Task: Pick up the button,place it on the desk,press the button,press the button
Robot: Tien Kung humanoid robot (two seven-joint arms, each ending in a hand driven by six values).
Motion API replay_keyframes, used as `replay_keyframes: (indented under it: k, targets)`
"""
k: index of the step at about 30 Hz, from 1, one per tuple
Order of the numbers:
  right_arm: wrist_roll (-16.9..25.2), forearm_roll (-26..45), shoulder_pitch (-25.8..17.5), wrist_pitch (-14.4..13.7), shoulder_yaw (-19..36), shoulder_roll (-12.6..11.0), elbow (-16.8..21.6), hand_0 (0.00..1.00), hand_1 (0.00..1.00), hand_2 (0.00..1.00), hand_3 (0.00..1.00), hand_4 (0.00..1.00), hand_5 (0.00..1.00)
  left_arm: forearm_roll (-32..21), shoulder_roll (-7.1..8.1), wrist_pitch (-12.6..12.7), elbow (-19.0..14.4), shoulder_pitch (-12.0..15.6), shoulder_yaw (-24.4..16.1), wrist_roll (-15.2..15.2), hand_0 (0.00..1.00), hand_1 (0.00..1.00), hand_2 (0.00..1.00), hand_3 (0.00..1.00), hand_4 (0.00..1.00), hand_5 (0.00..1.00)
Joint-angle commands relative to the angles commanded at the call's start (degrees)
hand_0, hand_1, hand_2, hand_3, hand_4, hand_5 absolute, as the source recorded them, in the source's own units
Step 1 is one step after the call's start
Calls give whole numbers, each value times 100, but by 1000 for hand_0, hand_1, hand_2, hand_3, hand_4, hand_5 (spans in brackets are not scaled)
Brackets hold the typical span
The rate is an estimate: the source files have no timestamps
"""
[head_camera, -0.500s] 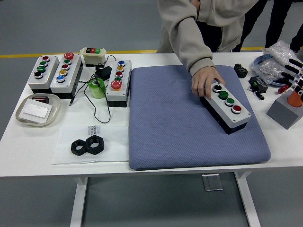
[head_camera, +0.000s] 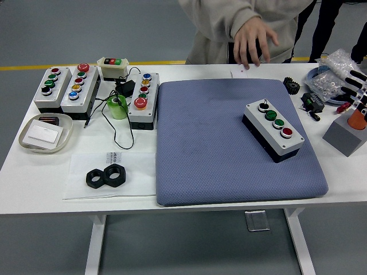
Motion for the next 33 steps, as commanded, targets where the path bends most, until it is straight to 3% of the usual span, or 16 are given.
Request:
replay_keyframes:
  k: [6, 7, 12, 13, 18, 19, 24, 25, 30, 31, 33]
  targets:
    - [17, -92, 68, -26, -93, -17, 3, 977, 873, 906, 859, 606, 821, -37, -17, -7, -2, -5, 15, -8, 719, 833, 891, 829, 640, 998]
    - [20, -101, 70, -30, -106, -19, 3, 976, 876, 903, 867, 691, 660, -22, -20, -5, -1, 1, 4, -4, 720, 833, 891, 828, 640, 998]
    - [38, -179, 40, -64, -179, -33, 5, 976, 876, 903, 867, 691, 660, 64, -26, 4, -4, 41, -51, 13, 720, 833, 891, 828, 640, 998]
    - [40, -249, 20, -66, -195, -35, 9, 979, 878, 904, 879, 734, 580, 109, -24, 5, -5, 67, -75, 22, 719, 833, 891, 828, 640, 998]
    - [72, -649, 33, -60, -200, -22, 28, 979, 878, 904, 879, 734, 580, 152, -8, 8, -3, 77, -91, 29, 719, 833, 891, 828, 640, 998]
    - [79, -785, 62, -76, -193, -18, 31, 986, 888, 923, 922, 918, 356, 130, -6, 8, 1, 60, -83, 25, 718, 833, 891, 828, 639, 998]
    - [80, -1559, 143, -159, -212, -17, 113, 986, 888, 923, 922, 918, 356, 61, 0, 4, 1, 53, -40, 9, 718, 833, 891, 828, 639, 998]
    - [69, -1735, 157, -172, -225, -18, 128, 998, 910, 959, 997, 968, 129, 59, -1, 4, 2, 52, -41, 9, 718, 833, 891, 828, 640, 998]
    - [-104, -2559, 316, -365, -472, -3, 265, 998, 910, 959, 997, 968, 129, 19, -1, 2, 2, 51, -16, 0, 718, 833, 891, 828, 640, 998]
    - [-148, -2692, 347, -417, -523, 2, 298, 998, 916, 968, 998, 962, 66, 13, 0, 1, 2, 50, -12, -2, 717, 832, 891, 828, 640, 998]
    - [-236, -2966, 410, -522, -629, 4, 369, 998, 916, 968, 998, 962, 66, 0, 3, 0, 1, 45, 0, -7, 717, 832, 891, 828, 640, 998]
